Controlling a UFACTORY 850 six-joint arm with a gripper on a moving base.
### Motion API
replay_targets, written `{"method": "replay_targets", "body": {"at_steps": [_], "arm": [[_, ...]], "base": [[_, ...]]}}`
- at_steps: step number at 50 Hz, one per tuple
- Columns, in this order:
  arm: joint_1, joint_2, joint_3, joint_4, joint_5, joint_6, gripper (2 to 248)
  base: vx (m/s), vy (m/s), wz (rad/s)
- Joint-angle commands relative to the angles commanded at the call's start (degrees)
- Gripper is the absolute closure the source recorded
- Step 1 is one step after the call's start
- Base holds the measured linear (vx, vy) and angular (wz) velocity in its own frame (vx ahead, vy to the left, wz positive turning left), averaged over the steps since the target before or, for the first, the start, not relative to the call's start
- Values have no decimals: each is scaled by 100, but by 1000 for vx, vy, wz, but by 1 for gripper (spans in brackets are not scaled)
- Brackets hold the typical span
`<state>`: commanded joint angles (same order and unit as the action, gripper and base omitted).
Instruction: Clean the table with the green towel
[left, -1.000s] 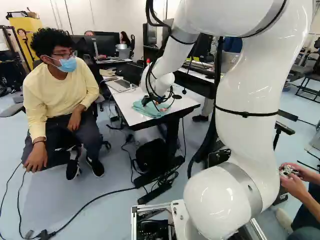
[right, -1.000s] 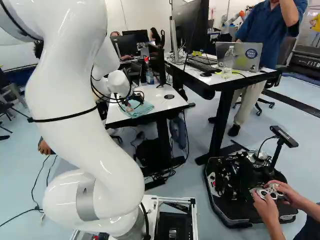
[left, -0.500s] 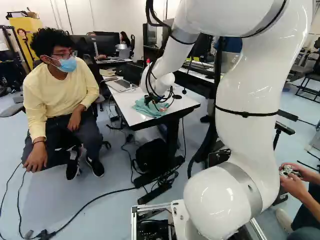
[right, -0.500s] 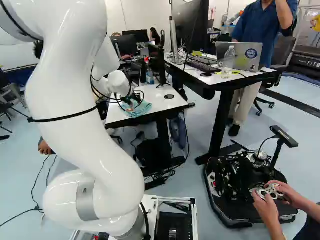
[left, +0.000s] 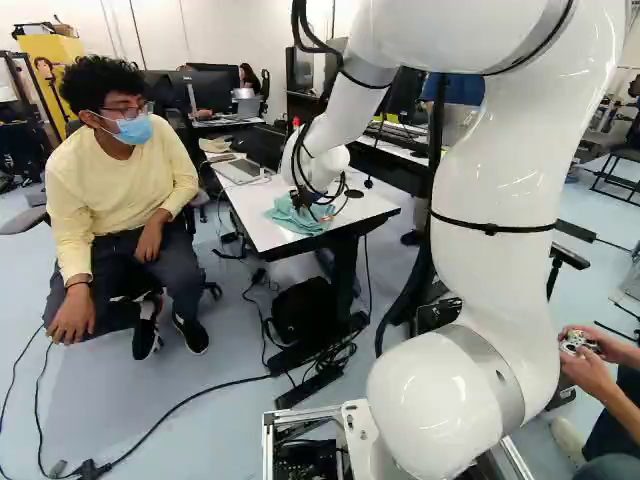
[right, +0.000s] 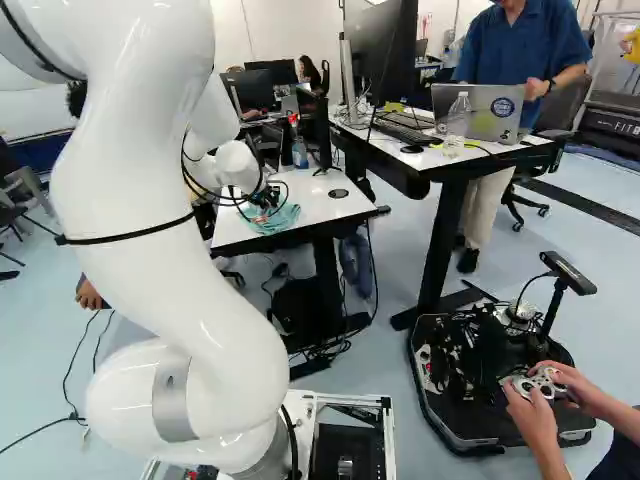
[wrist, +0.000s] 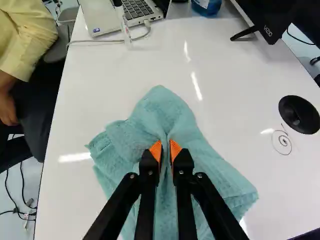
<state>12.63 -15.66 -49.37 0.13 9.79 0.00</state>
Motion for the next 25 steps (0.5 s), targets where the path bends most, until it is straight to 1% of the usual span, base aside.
{"method": "replay_targets", "body": {"at_steps": [1, 5, 6, 11, 12, 21, 22, 25], "arm": [[0, 0, 0, 0, 0, 0, 204], [0, 0, 0, 0, 0, 0, 204], [0, 0, 0, 0, 0, 0, 210], [0, 0, 0, 0, 0, 0, 210], [0, 0, 0, 0, 0, 0, 214], [0, 0, 0, 0, 0, 0, 216], [0, 0, 0, 0, 0, 0, 221], [0, 0, 0, 0, 0, 0, 221]], "base": [[0, 0, 0], [0, 0, 0], [0, 0, 0], [0, 0, 0], [0, 0, 0], [0, 0, 0], [0, 0, 0], [0, 0, 0]]}}
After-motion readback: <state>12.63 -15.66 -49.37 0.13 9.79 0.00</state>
